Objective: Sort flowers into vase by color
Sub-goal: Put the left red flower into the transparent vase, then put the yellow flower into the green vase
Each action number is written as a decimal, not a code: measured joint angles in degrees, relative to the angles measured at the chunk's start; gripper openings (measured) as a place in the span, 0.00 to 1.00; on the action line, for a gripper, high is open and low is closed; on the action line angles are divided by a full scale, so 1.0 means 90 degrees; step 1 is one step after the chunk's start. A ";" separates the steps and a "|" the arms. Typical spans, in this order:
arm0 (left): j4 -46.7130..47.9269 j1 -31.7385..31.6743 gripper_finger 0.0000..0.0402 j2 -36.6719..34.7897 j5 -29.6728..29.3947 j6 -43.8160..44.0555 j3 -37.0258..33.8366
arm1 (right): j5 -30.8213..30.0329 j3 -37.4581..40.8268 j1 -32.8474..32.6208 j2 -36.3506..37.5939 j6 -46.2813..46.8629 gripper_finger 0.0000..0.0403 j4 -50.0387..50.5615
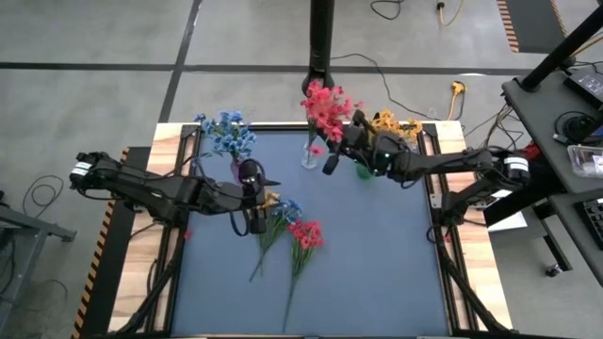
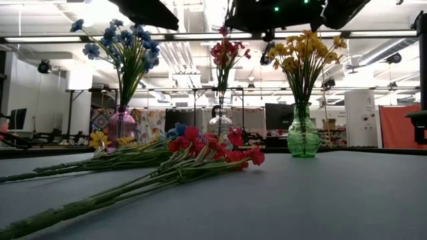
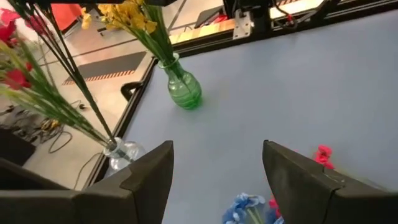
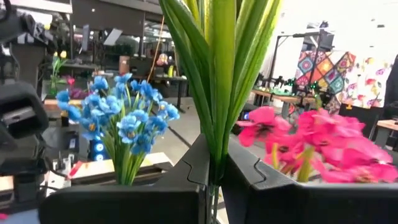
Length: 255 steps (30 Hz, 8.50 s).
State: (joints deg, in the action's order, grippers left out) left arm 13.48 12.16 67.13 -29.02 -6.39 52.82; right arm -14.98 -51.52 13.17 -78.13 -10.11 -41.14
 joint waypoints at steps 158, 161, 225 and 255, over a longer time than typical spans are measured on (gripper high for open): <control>0.3094 0.1222 0.57 0.3220 0.1433 0.9003 0.0391 | -0.0663 -0.0665 -0.3353 0.2137 0.4675 0.75 0.9180; 0.2987 0.1222 0.57 0.3352 0.1381 0.9003 0.0393 | -0.0662 -0.0638 -0.3352 0.2093 0.4822 0.75 0.9469; 0.5897 0.1671 0.48 0.3536 0.2508 0.8953 0.0794 | -0.0848 -0.0460 -0.3347 0.2050 0.4951 0.75 0.9444; 0.4565 0.1936 0.48 0.3441 0.1839 0.8267 0.0794 | -0.0842 -0.0392 -0.3337 0.2050 0.4905 0.75 0.8969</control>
State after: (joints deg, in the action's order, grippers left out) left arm 54.57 29.58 98.10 -12.47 68.01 59.96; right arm -22.56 -55.04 -16.86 -59.68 34.04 39.58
